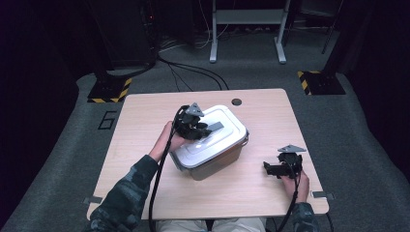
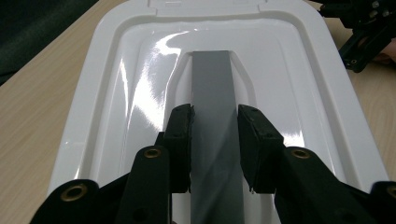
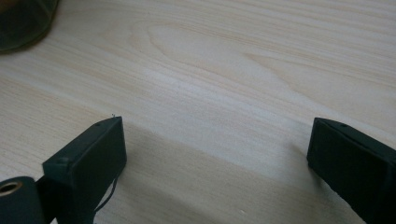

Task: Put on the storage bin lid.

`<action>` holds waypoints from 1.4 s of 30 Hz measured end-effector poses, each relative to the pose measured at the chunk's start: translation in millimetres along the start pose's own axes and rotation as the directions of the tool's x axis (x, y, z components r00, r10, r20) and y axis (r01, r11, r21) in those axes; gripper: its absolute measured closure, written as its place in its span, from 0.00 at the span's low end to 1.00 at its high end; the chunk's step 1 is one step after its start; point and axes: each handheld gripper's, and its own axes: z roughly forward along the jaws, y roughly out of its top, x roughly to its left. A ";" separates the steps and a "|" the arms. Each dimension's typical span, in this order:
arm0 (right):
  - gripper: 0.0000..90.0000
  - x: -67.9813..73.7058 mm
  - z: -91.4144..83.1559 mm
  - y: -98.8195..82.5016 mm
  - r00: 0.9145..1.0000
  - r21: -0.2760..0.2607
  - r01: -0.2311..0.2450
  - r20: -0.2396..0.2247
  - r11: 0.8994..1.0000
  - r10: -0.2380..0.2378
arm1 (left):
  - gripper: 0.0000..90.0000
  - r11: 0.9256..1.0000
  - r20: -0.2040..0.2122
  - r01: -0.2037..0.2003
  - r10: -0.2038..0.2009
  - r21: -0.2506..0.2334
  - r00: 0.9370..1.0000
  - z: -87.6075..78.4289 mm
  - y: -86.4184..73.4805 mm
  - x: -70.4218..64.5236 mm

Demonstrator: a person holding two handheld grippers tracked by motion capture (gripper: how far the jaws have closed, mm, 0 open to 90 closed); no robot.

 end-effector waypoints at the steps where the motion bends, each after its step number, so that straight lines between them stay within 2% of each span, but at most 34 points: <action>1: 0.04 0.0 0.1 0.0 1.000 0.000 0.000 0.000 1.000 0.000 | 0.74 1.000 0.005 0.002 -0.002 -0.001 1.000 1.7 -0.6 -0.3; 9: 0.04 -0.1 0.0 0.0 1.000 0.000 0.001 0.000 1.000 -0.001 | 0.74 1.000 0.025 -0.016 0.015 0.019 1.000 12.0 -2.9 -2.4; 17: 0.04 -0.1 0.0 0.0 1.000 0.000 0.001 0.000 1.000 -0.001 | 0.74 1.000 0.043 -0.009 0.008 0.020 0.999 16.6 -5.2 -4.6; 22: 0.04 0.0 0.0 0.0 1.000 -0.001 0.000 0.000 1.000 0.000 | 0.74 1.000 0.044 -0.003 0.003 0.009 0.999 16.4 -9.0 -5.7; 25: 0.04 0.0 0.0 0.0 1.000 0.000 0.001 0.000 1.000 -0.001 | 0.74 1.000 0.036 -0.014 0.013 0.021 0.999 17.8 -9.7 -7.1; 30: 0.04 0.0 0.0 0.0 1.000 0.000 0.000 0.000 1.000 0.000 | 0.74 1.000 0.035 -0.003 0.002 0.014 0.999 17.9 -11.0 -7.6; 36: 0.04 0.0 0.0 0.0 1.000 0.000 0.000 0.000 1.000 0.000 | 0.73 1.000 0.031 -0.011 0.011 0.023 0.999 17.6 -9.6 -8.2; 39: 0.04 0.0 0.0 0.0 1.000 0.000 0.000 0.000 1.000 0.000 | 0.65 1.000 0.024 -0.011 0.011 0.025 1.000 17.2 -9.2 -7.9; 42: 0.04 0.0 0.0 0.0 1.000 0.000 0.001 0.000 1.000 -0.001 | 0.51 1.000 0.016 -0.001 0.001 0.025 1.000 12.6 -8.2 -5.7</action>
